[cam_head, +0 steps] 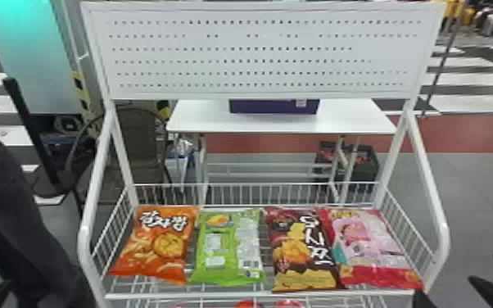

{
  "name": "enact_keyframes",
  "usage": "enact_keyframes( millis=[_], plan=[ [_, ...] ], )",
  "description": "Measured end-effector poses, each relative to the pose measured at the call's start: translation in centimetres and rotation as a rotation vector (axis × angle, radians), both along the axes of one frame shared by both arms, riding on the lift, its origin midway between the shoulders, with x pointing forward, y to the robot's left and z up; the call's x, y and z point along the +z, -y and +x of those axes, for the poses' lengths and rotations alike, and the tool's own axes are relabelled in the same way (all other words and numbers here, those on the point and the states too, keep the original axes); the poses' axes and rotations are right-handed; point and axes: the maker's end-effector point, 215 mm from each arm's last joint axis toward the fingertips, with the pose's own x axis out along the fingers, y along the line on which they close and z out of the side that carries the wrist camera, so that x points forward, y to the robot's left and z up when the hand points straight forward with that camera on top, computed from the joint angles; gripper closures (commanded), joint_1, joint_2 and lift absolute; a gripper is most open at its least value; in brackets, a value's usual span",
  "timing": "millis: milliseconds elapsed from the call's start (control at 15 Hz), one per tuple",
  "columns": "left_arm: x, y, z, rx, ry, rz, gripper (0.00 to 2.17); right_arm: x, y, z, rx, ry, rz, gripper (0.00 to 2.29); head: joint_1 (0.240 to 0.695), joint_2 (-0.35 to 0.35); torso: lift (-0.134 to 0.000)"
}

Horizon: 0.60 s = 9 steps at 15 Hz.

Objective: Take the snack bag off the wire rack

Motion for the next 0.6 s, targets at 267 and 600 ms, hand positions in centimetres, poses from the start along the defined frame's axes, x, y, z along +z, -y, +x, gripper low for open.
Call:
enact_keyframes(
  millis=[267, 600],
  plan=[
    [0.31, 0.12, -0.04, -0.004, 0.005, 0.001, 0.16, 0.53, -0.20, 0.02, 0.006, 0.014, 0.003, 0.19, 0.499, 0.000, 0.000],
    [0.54, 0.16, -0.09, -0.006, 0.008, 0.003, 0.16, 0.62, -0.36, -0.10, 0.009, 0.015, 0.002, 0.19, 0.499, 0.000, 0.000]
  ],
)
